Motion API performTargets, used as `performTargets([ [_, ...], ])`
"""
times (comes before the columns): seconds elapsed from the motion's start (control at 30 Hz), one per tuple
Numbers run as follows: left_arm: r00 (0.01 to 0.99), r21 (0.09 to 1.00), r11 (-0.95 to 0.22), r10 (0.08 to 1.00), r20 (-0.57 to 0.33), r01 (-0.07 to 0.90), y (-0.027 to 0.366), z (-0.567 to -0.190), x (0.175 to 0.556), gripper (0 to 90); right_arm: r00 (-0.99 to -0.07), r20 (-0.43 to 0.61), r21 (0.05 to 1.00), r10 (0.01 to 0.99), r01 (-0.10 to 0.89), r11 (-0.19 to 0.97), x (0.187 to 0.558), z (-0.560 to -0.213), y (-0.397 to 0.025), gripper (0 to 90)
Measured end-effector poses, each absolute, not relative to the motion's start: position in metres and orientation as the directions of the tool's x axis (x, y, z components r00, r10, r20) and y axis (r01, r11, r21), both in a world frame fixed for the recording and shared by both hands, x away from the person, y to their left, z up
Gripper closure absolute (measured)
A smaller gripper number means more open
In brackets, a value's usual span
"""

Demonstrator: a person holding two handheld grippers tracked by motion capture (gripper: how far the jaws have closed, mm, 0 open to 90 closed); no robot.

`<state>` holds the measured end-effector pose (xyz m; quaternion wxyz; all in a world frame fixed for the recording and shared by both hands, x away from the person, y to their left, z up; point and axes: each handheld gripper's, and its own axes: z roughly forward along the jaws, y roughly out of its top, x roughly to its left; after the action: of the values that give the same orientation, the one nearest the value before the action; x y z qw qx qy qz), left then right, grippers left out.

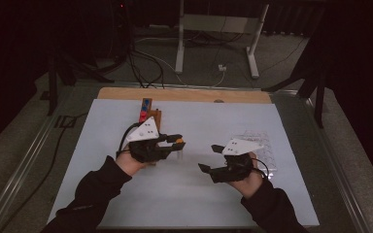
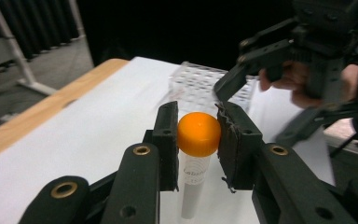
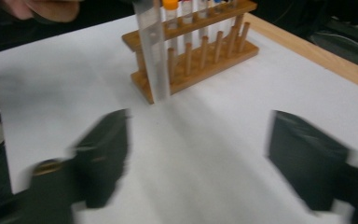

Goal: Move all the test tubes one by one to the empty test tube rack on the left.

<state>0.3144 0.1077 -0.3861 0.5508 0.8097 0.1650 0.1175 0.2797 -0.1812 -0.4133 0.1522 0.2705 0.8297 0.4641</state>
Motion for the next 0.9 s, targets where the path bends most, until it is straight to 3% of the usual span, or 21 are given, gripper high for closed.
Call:
performTargets([
  [0.1,0.902,0.933,-0.331,0.431,0.016,0.142,0.122,-0.380,0.316,71.4,-0.796,0.003,0.862,0.605,0.309,0.402,0.280,-0.413,-0.182,9.8],
  [0.13,0.897,0.933,-0.329,0.442,0.018,0.144,0.127,-0.378,0.317,71.4,-0.802,0.017,0.862,0.598,0.315,0.398,0.281,-0.413,-0.182,1.2],
  [0.53,0.827,0.934,-0.321,0.560,0.052,0.159,0.176,-0.363,0.325,71.4,-0.815,0.019,0.875,0.579,0.293,0.385,0.280,-0.412,-0.184,0.0],
  [0.9,0.782,0.930,-0.313,0.622,0.049,0.191,0.196,-0.372,0.338,71.4,-0.816,0.014,0.877,0.577,0.288,0.385,0.279,-0.412,-0.184,0.0],
])
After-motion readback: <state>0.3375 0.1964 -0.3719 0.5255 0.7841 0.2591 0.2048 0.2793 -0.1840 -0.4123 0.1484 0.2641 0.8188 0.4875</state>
